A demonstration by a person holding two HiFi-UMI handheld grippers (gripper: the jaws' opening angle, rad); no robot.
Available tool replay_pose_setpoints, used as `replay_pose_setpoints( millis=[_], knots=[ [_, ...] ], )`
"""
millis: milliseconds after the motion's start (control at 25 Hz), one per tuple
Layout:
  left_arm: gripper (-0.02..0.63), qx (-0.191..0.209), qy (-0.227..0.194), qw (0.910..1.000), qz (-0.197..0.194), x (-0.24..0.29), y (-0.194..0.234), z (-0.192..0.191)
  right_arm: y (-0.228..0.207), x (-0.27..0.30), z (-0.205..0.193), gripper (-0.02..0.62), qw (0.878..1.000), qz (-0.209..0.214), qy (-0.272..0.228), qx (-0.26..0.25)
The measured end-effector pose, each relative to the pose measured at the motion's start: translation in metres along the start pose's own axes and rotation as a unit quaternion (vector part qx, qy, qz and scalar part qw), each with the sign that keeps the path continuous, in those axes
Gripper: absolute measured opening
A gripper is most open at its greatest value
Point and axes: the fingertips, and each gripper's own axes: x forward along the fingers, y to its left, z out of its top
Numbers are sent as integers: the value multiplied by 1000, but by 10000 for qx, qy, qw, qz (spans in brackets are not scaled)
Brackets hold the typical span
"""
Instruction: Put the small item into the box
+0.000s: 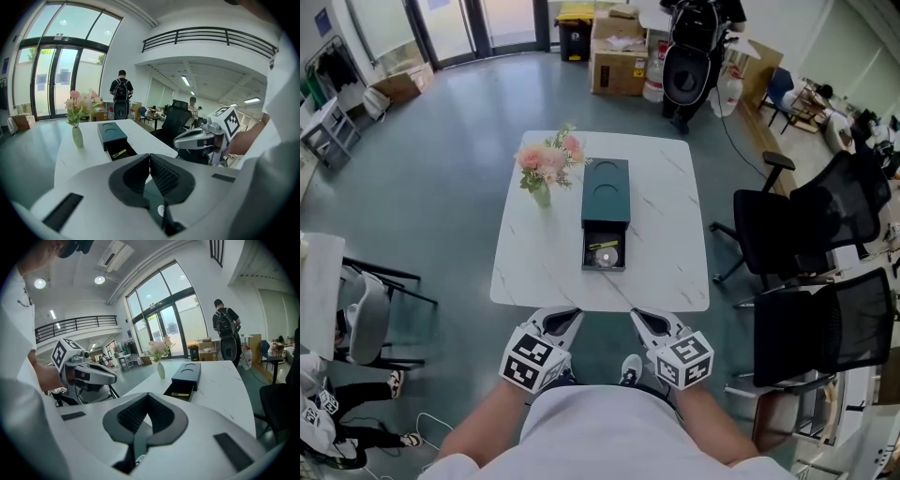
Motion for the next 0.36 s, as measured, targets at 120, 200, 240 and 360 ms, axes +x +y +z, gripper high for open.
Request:
replay_pose_setpoints(
  millis=[120,200,240,360],
  knots=[
    [15,11,-10,10000,-13,0,1,2,0,0,1,15,10000,-6,-4,-3],
    [15,13,-15,10000,-20,1,1,2,0,1,1,15,10000,-2,2,-3],
    [15,12,-16,10000,-21,2,1,2,0,1,1,15,10000,3,6,-2],
    [15,9,-7,10000,-22,2,1,2,-1,1,1,15,10000,6,13,-1]
  ],
)
